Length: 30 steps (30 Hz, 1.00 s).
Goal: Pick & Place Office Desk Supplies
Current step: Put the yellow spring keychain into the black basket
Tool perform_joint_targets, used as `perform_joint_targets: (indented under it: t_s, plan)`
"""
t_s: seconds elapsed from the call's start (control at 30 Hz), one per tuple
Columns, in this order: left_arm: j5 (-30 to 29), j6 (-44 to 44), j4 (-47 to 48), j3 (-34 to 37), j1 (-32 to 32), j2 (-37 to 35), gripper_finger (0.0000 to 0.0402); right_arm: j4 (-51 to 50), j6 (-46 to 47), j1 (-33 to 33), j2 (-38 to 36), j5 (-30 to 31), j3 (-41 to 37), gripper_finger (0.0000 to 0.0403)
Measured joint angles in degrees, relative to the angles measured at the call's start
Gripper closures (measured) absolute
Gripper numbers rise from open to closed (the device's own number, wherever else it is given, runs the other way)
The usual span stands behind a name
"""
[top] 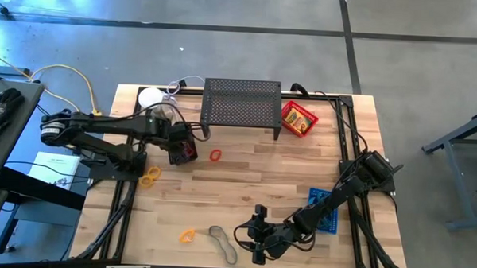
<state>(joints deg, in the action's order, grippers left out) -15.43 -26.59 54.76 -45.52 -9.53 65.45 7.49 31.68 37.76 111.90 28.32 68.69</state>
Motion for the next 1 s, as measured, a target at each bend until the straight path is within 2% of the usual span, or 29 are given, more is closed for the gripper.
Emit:
perform_joint_targets:
  t_s: [0.1, 0.27, 0.5, 0.63, 0.77, 0.9, 1.0]
  plan:
    - [1.71, -0.13, 0.48, 0.00, 1.09, 0.00, 0.0262, 0.00, 0.00, 0.00, 0.00, 0.00, 0.00, 0.0182]
    - [10.85, -6.25, 6.01, -0.60, 4.85, -0.91, 0.0259, -0.11, 0.00, 0.06, 0.00, 0.00, 0.00, 0.0182]
    - [21.70, -22.18, 14.62, -0.61, 17.28, -3.50, 0.0259, -0.55, 0.00, 0.09, 0.00, 0.00, 0.00, 0.0182]
    - [20.13, -29.41, 12.36, -0.61, 26.94, -3.85, 0.0259, -0.68, 0.00, 0.09, 0.00, 0.01, 0.00, 0.0182]
    - [16.43, -33.66, 4.29, -0.61, 36.74, -3.26, 0.0259, -0.58, 0.22, 0.09, -0.01, 0.00, 0.00, 0.0182]
    - [11.78, -30.95, -7.61, -0.61, 45.71, -1.60, 0.0259, -0.36, 0.68, 0.11, -0.02, -0.02, 0.00, 0.0182]
    - [7.93, -23.81, -16.84, -0.61, 51.94, 0.83, 0.0259, -0.49, 1.68, 0.13, -0.02, -0.30, 0.01, 0.0182]
